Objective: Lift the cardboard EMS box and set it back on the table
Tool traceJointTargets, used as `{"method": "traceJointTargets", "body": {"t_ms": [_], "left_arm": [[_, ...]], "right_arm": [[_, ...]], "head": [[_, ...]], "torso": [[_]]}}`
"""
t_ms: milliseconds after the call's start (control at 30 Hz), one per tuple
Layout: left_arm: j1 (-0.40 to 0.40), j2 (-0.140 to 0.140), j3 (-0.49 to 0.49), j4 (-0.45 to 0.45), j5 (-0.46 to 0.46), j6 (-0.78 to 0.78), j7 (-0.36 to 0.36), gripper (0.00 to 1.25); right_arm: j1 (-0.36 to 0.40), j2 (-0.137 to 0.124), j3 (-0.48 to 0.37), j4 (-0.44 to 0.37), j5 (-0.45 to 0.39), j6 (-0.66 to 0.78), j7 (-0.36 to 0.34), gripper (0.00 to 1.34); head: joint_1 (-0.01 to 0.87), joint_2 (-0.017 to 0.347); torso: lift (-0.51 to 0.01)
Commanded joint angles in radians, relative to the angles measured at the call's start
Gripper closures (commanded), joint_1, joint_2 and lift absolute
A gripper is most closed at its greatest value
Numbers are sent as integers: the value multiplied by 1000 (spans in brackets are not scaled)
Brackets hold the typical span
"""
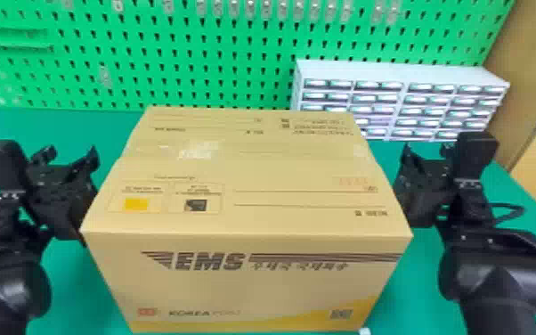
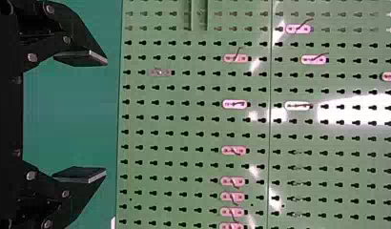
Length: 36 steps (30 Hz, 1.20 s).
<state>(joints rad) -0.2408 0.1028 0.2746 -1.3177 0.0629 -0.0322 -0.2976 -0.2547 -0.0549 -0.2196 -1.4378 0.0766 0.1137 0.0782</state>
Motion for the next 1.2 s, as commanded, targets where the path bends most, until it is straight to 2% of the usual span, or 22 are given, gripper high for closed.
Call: {"method": "traceJointTargets", "body": {"t_ms": [0,300,467,600,733,1167], "left_arm": [[0,0,2,0,0,0,0,432],[0,0,11,0,2,0,0,432],[-3,0,12,18,3,-3,0,432],[-5,2,9,37,12,-21,0,432],[-6,2,2,51,15,-29,-2,432],[-14,2,-3,64,31,-41,-12,437]], "right_arm": [[0,-2,2,4,6,-2,0,509],[-3,-5,0,30,-15,-32,0,509],[-3,-20,16,77,-74,-106,0,509],[-5,-30,31,97,-78,-124,0,509],[-5,-28,36,140,-103,-198,0,509],[-5,-17,25,165,-100,-235,0,519]], "head": [[678,-17],[678,-17],[678,-17],[678,-17],[678,-17],[678,-17]], "torso": [[-98],[-98],[-98],[-98],[-98],[-98]]}}
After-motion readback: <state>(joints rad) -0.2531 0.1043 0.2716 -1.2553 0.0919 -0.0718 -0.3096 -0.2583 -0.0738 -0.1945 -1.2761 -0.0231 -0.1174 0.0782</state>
